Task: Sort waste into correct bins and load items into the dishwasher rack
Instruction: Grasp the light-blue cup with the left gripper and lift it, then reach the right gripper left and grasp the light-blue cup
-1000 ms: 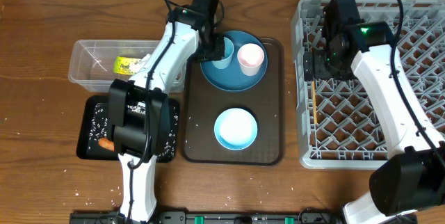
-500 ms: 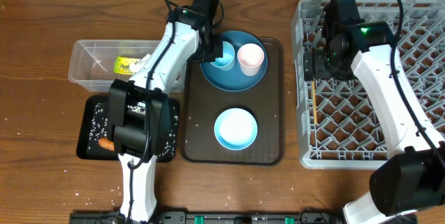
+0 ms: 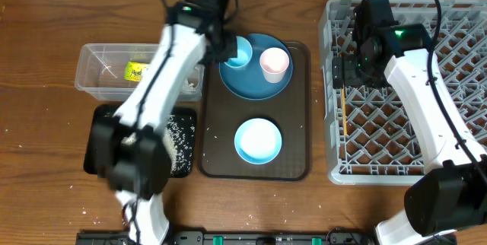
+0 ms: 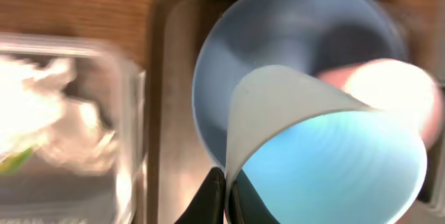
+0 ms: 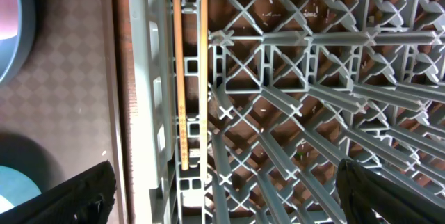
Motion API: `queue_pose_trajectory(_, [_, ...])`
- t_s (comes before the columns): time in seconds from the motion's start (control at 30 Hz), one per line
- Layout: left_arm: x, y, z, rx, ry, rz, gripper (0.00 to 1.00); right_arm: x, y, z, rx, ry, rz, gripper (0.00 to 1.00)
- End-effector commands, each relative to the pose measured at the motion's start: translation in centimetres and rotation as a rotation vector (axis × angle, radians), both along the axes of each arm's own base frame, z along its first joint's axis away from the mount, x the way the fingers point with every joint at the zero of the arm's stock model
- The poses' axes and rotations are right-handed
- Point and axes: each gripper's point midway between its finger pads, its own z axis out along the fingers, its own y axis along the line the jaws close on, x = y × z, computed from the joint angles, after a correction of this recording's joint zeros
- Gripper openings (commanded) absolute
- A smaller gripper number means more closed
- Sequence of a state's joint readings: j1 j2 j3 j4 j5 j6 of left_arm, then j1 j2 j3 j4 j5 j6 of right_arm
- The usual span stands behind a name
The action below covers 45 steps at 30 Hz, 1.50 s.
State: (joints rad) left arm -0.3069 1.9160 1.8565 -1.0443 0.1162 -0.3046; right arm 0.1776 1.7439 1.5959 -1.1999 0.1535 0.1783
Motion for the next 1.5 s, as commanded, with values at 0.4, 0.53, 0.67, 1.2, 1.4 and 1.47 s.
queue_pose_trajectory(0.4, [-11.1, -3.3, 10.4, -0.634, 0.059, -0.522, 0.06, 0.1, -0.2, 0.3, 0.001, -0.010, -0.013, 0.99])
queue_pose_trajectory(0.53, [-12.2, -3.7, 10.6, -0.683, 0.080, -0.563, 0.06, 0.1, -0.2, 0.3, 0.001, -0.010, -0.013, 0.99])
queue_pose_trajectory(0.67, [-12.6, -3.8, 10.6, -0.696, 0.096, -0.566, 0.06, 0.1, -0.2, 0.3, 0.001, -0.010, -0.013, 0.99])
queue_pose_trajectory(1.2, [-13.5, -3.7, 10.5, -0.697, 0.123, -0.583, 0.06, 0.6, 2.8, 0.3, 0.171, -0.018, 0.028, 0.99])
queue_pose_trajectory(1.4, [-13.6, -3.7, 10.5, -0.697, 0.126, -0.582, 0.06, -0.3, 7.4, 1.1, 0.407, 0.013, 0.200, 0.99])
queue_pose_trajectory(1.47, [-13.6, -3.7, 10.5, -0.697, 0.126, -0.581, 0.06, -1.2, 10.0, 2.0, 0.525, 0.009, 0.396, 0.99])
